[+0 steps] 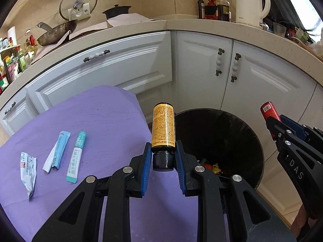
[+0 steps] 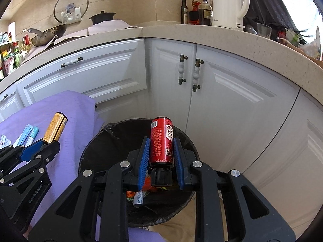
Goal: Collect trash
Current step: 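Carry the red can and yellow bottle toward the black bin, then open both tools over the black bin to drop the can and bottle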
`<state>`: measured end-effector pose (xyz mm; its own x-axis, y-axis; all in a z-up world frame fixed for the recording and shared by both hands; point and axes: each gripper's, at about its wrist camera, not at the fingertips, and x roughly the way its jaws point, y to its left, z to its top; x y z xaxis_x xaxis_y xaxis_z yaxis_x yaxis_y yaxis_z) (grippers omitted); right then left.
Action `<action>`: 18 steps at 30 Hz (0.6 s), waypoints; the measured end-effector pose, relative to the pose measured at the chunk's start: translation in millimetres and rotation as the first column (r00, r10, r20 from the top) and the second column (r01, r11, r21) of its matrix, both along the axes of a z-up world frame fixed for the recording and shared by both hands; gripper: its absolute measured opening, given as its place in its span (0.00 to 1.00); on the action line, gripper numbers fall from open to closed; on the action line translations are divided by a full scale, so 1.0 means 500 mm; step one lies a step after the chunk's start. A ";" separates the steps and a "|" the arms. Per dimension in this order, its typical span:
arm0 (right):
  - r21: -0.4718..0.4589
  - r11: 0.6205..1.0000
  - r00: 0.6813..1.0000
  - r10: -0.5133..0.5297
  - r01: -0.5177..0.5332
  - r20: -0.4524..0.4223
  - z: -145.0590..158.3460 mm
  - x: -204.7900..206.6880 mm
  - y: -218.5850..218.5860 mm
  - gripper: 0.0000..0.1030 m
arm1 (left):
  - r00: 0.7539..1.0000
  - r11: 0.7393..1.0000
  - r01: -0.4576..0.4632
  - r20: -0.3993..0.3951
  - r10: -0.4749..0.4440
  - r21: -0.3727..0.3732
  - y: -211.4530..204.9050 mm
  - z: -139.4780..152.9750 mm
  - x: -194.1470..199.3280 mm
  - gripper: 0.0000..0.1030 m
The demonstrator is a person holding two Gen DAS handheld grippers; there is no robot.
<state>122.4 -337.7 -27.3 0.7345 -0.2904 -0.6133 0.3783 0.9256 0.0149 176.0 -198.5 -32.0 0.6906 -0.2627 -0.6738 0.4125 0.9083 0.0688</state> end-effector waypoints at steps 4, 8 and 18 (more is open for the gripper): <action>0.006 1.000 1.000 -0.012 0.012 -0.004 -0.009 0.007 -0.011 0.23 | 1.000 1.000 0.004 -0.008 -0.004 0.001 -0.013 -0.006 0.008 0.24; 0.023 0.999 1.000 -0.026 0.026 -0.005 -0.019 0.013 -0.024 0.27 | 1.000 1.000 0.007 -0.010 -0.007 0.003 -0.023 -0.012 0.012 0.24; 0.018 0.999 0.999 -0.040 0.040 0.007 -0.012 0.007 -0.024 0.37 | 1.000 1.000 -0.002 -0.028 0.002 -0.005 -0.019 -0.012 0.014 0.43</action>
